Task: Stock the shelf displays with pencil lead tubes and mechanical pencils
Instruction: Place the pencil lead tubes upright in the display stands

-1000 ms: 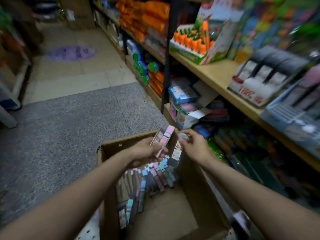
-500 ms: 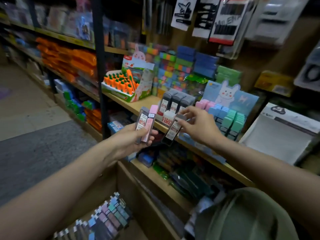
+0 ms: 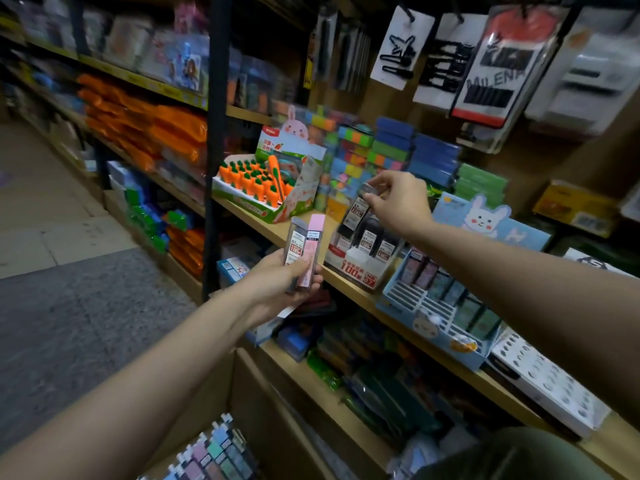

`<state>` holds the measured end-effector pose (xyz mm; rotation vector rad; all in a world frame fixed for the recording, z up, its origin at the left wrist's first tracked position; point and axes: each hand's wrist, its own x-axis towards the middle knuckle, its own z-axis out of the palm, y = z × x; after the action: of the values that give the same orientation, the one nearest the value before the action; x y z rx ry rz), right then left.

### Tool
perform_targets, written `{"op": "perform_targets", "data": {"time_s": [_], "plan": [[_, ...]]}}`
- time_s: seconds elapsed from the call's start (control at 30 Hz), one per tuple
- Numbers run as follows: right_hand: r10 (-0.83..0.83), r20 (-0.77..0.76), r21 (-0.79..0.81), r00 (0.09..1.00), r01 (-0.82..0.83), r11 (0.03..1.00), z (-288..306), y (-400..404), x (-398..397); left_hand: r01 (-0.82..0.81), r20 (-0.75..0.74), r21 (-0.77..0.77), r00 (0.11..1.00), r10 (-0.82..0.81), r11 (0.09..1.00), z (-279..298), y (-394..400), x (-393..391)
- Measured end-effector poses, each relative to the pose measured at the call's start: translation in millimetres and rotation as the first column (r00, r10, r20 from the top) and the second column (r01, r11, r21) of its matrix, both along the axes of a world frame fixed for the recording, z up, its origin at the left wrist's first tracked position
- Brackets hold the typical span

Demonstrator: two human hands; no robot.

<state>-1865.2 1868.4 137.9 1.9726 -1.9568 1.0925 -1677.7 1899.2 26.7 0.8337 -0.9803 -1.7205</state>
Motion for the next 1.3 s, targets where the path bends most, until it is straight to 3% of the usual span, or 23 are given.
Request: {"op": "perform_targets", "data": {"time_s": [0.23, 0.43, 0.5, 0.57, 0.67, 0.73, 0.87, 0.93, 1.03, 1.13, 1.3], "plan": [[-0.055, -0.107, 0.101, 0.993, 0.066, 0.993, -21.7, -19.9, 4.9, 0.006, -0.047, 0.022, 0.999, -0.005, 1.0, -2.8, -10.5, 3.1], [-0.091, -0.278, 0.047, 0.956, 0.109, 0.993, -37.0, -19.2, 5.4, 0.061, -0.051, -0.014, 0.997, -0.061, 0.998, -4.0, -7.3, 1.1], [0.015, -0.118, -0.004, 0.993, -0.016, 1.0, -32.3, -15.3, 12.5, 0.086, -0.058, -0.037, 0.994, -0.088, 0.996, -4.6, -6.7, 0.7], [0.24, 0.012, 0.055, 0.971, -0.24, 0.969, -24.6, -7.2, 22.0, 0.107, -0.064, -0.045, 0.992, -0.109, 0.993, -5.5, -7.0, 0.2], [0.42, -0.111, 0.343, 0.9, -0.362, 0.867, -21.9, 6.9, 34.9, 0.154, -0.029, -0.077, 0.987, -0.157, 0.985, -7.2, -7.9, -0.8], [0.436, -0.121, 0.388, 0.892, -0.362, 0.848, -22.7, 10.1, 37.3, 0.193, 0.001, -0.094, 0.981, -0.194, 0.977, -9.8, -7.6, -0.3], [0.438, 0.296, 0.283, 0.849, -0.516, 0.808, -3.6, 13.3, 32.2, 0.207, 0.153, -0.047, 0.968, -0.198, 0.977, -20.0, -8.8, 6.3], [0.363, 0.347, 0.186, 0.865, -0.443, 0.877, 6.9, 9.4, 23.0, 0.136, 0.261, 0.016, 0.956, -0.136, 0.991, -25.6, -11.6, 12.1], [0.157, 0.193, 0.091, 0.969, -0.177, 0.98, 10.3, -0.5, 8.2, 0.024, 0.253, 0.068, 0.967, -0.041, 0.997, -26.7, -17.3, 19.7], [0.049, 0.067, 0.033, 0.997, -0.052, 0.998, 1.5, -8.0, -0.5, -0.03, 0.209, 0.074, 0.978, 0.014, 0.997, -21.7, -21.5, 24.5], [-0.002, -0.04, 0.038, 0.999, 0.003, 0.999, -20.5, -18.6, 1.4, -0.065, 0.136, 0.066, 0.989, 0.055, 0.996, -16.8, -25.0, 23.2]]}}
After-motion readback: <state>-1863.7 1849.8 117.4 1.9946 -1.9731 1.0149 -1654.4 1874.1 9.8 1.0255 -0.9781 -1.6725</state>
